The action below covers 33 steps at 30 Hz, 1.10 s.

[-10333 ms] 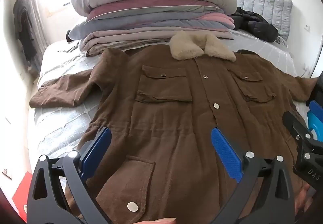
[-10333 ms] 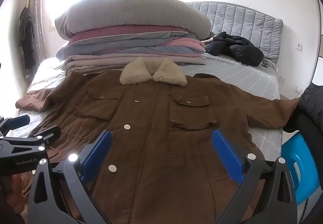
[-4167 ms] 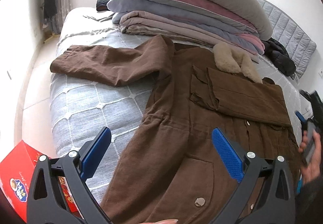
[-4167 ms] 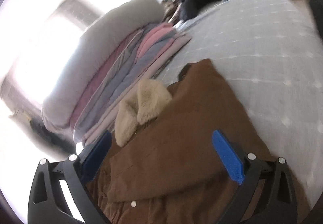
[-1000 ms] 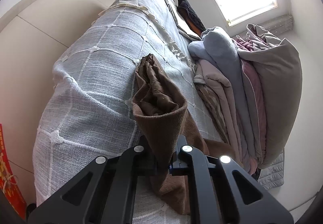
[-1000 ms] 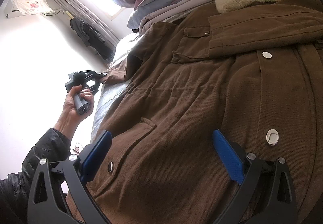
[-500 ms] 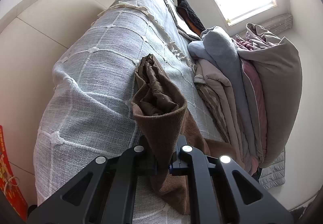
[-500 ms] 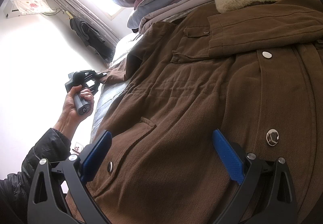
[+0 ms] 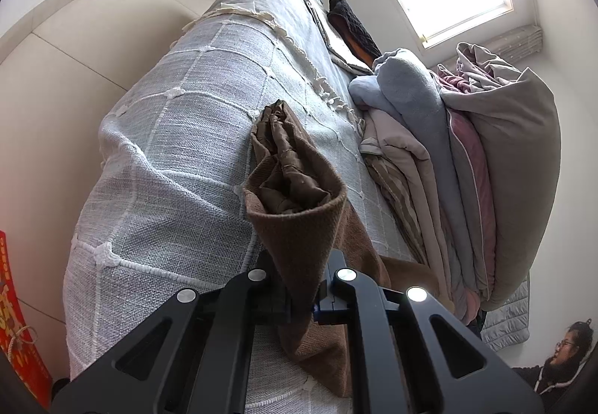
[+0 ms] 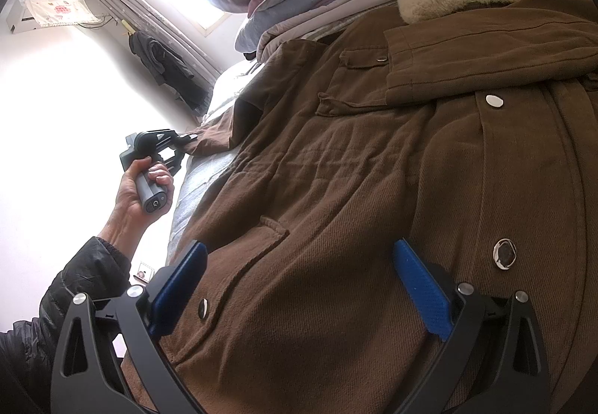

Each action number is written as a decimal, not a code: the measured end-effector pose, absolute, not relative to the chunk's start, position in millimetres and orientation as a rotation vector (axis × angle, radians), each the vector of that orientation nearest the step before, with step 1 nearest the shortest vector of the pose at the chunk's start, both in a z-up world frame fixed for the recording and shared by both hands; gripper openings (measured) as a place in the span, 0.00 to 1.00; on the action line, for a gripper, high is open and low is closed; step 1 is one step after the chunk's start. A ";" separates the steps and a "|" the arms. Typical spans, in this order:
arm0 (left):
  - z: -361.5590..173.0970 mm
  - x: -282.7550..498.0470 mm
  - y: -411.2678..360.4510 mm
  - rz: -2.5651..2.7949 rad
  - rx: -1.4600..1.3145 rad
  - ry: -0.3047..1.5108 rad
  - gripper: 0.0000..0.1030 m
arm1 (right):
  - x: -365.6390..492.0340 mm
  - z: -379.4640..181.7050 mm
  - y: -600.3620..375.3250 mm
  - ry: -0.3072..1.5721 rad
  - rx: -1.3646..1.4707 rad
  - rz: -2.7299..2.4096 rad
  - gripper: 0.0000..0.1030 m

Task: Fold large clothes
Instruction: 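Hold the sleeve cuff raised in the left tool, then carry the sleeve with the left tool across the coat chest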

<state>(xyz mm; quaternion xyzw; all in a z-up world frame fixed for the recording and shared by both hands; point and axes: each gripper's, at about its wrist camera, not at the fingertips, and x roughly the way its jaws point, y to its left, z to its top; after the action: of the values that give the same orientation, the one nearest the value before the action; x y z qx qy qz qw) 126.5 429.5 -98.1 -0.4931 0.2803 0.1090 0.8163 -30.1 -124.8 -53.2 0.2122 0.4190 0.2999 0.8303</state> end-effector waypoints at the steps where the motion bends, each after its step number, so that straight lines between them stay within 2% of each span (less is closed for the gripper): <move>1: -98.1 126.5 429.3 0.233 -1.051 0.598 0.06 | -30.2 -53.2 -125.0 0.889 0.450 0.636 0.93; 19: -85.1 127.2 424.1 0.204 -1.036 0.571 0.06 | -30.7 -52.4 -124.7 0.889 0.450 0.635 0.93; 33: -13.6 131.4 360.9 0.000 -0.914 0.487 0.06 | -30.4 -55.9 -126.0 0.889 0.456 0.635 0.93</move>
<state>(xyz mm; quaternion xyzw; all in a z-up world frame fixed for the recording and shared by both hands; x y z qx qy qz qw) 131.4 360.9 -13.6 -0.4369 0.2326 0.0000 0.8689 -30.4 -126.0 -55.9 0.2149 0.4190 0.2995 0.8298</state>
